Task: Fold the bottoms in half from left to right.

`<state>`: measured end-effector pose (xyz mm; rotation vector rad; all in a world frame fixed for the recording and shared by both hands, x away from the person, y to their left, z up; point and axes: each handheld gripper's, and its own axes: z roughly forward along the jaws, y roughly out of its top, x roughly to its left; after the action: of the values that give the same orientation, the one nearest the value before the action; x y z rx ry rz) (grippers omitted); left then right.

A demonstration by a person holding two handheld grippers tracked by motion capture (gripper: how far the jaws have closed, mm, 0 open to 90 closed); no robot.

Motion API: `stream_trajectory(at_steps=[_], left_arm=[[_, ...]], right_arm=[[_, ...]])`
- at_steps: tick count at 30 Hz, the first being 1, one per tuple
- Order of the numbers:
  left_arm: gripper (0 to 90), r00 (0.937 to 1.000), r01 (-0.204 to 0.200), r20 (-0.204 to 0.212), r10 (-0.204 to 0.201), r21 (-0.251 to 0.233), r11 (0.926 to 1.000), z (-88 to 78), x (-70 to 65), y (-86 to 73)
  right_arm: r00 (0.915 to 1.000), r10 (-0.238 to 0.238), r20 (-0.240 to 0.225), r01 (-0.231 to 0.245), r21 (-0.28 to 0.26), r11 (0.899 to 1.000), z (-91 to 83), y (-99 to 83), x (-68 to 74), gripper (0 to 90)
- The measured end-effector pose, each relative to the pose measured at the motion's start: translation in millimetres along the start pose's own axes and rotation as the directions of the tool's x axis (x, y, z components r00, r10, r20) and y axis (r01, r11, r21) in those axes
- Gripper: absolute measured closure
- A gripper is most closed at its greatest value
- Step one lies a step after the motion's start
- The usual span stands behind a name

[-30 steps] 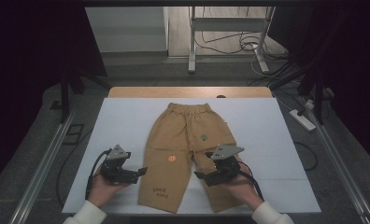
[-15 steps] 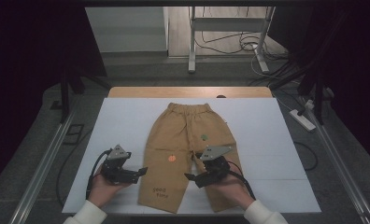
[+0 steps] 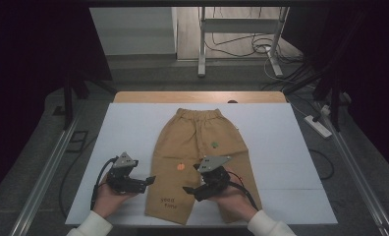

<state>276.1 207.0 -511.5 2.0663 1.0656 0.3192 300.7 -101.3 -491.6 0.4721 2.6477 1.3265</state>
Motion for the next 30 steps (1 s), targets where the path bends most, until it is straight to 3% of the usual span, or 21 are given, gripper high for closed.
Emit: stream_trajectory(at_steps=[30], left_arm=[[7.4, 1.0, 0.007, 0.002, -0.007, -0.001, 1.0, 1.8, 1.7, 1.0]], right_arm=[[0.9965, -0.035, -0.076, 0.036, 0.02, 0.999, 38.2, 15.7, 22.1, 18.3]])
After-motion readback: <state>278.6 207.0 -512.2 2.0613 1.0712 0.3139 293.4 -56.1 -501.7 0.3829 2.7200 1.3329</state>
